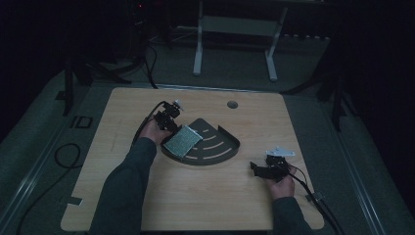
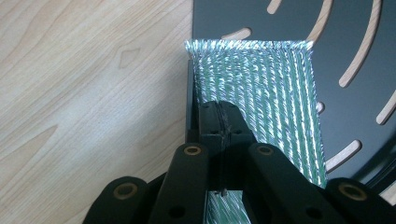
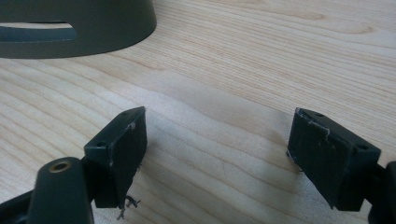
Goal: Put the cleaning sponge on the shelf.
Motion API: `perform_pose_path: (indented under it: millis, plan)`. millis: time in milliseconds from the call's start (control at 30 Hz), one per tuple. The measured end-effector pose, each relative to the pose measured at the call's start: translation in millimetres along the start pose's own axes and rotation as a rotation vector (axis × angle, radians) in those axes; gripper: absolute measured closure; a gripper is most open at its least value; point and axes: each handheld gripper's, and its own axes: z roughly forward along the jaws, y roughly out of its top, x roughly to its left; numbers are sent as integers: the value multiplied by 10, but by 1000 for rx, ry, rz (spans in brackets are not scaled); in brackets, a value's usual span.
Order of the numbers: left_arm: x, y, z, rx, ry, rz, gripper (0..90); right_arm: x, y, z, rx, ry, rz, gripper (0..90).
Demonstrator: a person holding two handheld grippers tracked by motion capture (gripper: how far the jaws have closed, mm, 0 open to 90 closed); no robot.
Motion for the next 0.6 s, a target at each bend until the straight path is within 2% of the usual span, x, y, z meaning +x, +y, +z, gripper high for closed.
perform_pose_path:
  millis: [133,333,433,600]
  plan:
    - [17,-24,-37,-9,-4,-8,867,0,0,0,0,0,0,192]
    - [60,-81,-152,-51,-16,-24,751,0,0,0,0,0,0,192]
    - [82,-109,-216,-67,2,-33,665,1,0,0,0,0,0,192]
    - [122,-185,-321,-116,22,-65,610,0,0,0,0,0,0,192]
